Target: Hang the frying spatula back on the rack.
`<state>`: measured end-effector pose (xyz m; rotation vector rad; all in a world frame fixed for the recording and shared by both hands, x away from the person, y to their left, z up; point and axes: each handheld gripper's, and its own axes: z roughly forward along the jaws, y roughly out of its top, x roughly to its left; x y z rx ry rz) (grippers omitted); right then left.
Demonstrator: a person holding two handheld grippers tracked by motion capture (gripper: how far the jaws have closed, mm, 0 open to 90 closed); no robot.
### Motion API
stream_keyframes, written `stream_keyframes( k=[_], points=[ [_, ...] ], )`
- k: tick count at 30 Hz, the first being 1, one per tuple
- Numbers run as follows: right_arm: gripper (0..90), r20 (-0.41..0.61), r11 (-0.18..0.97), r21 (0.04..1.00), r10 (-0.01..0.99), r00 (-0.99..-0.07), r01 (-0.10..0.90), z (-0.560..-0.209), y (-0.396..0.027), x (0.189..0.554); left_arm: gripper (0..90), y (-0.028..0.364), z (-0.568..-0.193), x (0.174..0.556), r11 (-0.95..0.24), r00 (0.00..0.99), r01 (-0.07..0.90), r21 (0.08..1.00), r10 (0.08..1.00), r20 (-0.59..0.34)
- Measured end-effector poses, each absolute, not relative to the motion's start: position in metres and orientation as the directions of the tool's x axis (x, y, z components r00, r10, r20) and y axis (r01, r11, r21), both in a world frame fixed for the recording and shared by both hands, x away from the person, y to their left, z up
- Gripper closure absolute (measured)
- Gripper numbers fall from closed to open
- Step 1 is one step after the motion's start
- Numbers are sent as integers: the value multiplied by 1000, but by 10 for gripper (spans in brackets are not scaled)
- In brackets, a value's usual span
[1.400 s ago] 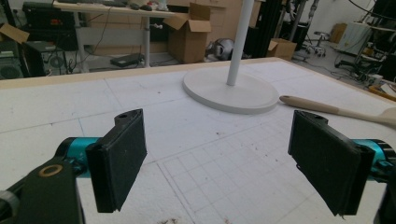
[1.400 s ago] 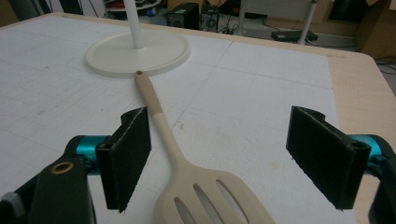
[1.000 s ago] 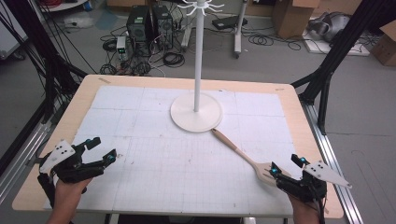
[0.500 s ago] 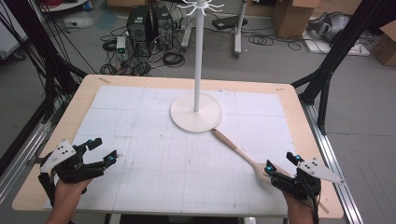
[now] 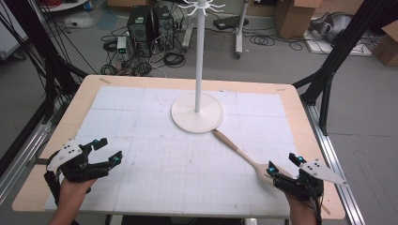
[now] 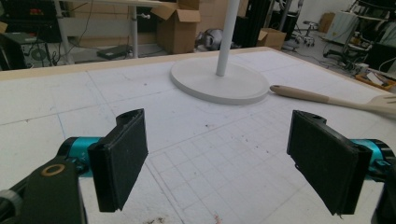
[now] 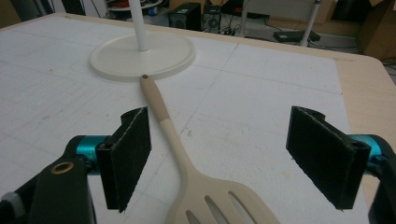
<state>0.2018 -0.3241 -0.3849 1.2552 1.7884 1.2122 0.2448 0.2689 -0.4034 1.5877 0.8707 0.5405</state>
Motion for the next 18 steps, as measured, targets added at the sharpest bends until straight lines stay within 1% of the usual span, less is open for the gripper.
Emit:
stream_keyframes(
  k=[7, 12, 18],
  points=[
    [207, 0, 182, 894, 914, -407, 409, -387, -310, 223, 207, 266, -404, 246, -45, 620, 244, 969, 776, -120],
    [207, -54, 270, 863, 889, -454, 426, -385, -296, 242, 209, 266, -405, 244, -54, 621, 250, 967, 775, -117],
    [213, -63, 354, 801, 852, -520, 483, -386, -281, 270, 213, 268, -403, 240, -59, 620, 248, 967, 777, -111]
  ],
)
